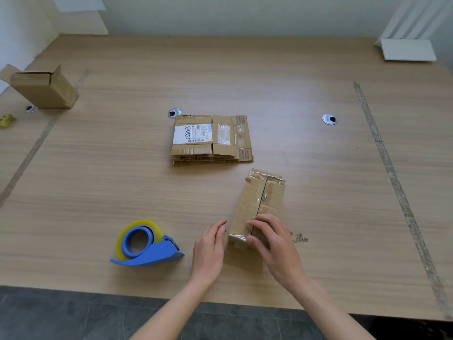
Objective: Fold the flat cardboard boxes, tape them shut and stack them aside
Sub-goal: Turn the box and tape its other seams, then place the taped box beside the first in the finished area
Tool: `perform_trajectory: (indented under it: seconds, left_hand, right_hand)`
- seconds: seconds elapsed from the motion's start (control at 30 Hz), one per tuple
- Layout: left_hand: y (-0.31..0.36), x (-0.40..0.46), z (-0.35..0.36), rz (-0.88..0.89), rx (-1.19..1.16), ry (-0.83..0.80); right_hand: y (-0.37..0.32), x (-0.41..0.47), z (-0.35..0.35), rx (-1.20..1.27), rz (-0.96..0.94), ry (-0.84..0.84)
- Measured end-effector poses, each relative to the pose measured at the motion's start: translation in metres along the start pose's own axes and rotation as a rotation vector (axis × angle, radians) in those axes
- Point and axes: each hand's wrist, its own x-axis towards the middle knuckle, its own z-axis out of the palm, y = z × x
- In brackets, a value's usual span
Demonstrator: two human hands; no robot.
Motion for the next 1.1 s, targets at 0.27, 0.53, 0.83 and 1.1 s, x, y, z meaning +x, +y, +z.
perform_trajectory:
  seconds: [0.27,0.53,0.83,1.1]
  left_hand:
    - [0.029,0.005,0.01,-0.054,-0.149,-0.261]
    - [0.032,-0.004,0.026,-0.137,-0.22,-0.309]
    - [0.075,0.0,0.007,-0.186,-0.414,-0.189]
    - [0.173,0.017,-0.06,-0.093,-0.545,-0.201]
  right_hand:
    - [-0.005,0.004,-0.019,0.061,0.233,0.187]
    - [-0.005,0.004,-0.018,0.346,0.58,0.029]
    - [-0.021,0.017,-0.055,0.491,0.551,0.126]
    - [-0.071,0.061,-0.128,0.545,0.335,0.129]
